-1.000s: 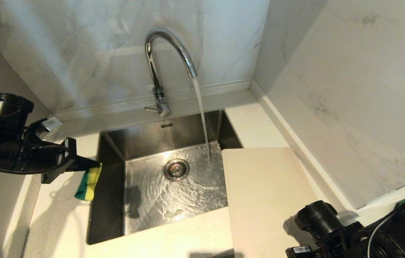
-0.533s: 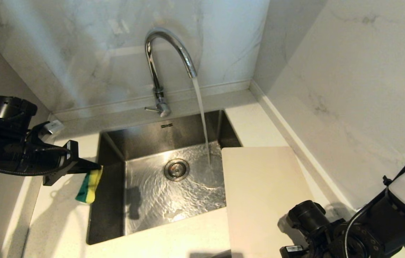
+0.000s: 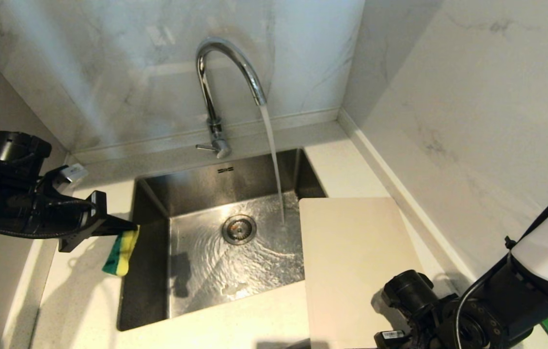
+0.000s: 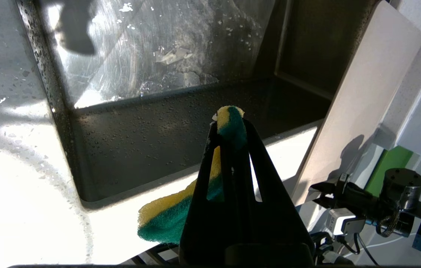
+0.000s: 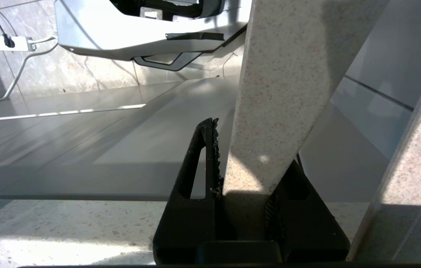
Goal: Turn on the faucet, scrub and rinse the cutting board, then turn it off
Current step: Put down the cutting board
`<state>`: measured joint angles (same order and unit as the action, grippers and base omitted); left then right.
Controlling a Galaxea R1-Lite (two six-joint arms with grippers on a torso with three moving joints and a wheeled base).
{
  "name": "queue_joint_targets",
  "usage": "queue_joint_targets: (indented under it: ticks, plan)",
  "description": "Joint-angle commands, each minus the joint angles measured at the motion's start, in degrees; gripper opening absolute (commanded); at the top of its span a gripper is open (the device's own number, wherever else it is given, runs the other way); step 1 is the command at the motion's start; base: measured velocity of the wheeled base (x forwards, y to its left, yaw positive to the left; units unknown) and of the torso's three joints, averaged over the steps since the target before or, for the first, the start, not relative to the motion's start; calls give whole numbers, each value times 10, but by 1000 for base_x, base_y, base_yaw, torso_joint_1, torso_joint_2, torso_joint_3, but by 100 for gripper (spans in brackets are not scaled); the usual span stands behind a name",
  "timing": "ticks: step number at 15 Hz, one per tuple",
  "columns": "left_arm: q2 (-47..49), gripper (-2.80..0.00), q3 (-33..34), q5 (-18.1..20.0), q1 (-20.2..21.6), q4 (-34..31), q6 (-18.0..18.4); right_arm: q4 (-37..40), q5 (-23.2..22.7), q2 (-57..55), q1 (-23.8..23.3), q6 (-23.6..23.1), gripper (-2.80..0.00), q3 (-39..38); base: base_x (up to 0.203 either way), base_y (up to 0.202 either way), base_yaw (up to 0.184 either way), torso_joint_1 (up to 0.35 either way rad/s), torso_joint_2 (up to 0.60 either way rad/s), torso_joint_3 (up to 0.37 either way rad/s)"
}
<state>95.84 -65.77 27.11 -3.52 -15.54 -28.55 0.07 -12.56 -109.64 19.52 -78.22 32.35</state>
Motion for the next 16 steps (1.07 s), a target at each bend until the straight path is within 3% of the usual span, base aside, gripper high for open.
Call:
queue_joint_targets:
  ticks: [1, 3, 4, 16]
  plan:
    - [1, -280, 0, 1, 0, -1, -2, 0, 0, 1, 2, -4, -280, -1, 0, 0, 0, 0, 0, 0]
    - [1, -280, 1, 1, 0, -2, -2, 1, 0, 1, 2, -3, -280, -4, 0, 0, 0, 0, 0, 0]
    - [0, -280, 1, 1, 0, -2, -2, 1, 0, 3, 2, -3, 0, -4, 0, 0, 0, 0, 0, 0]
    - [-22, -280, -1, 0, -3, -2, -7, 1, -17, 89, 2, -4, 0, -25, 0, 0, 0, 0, 0, 0]
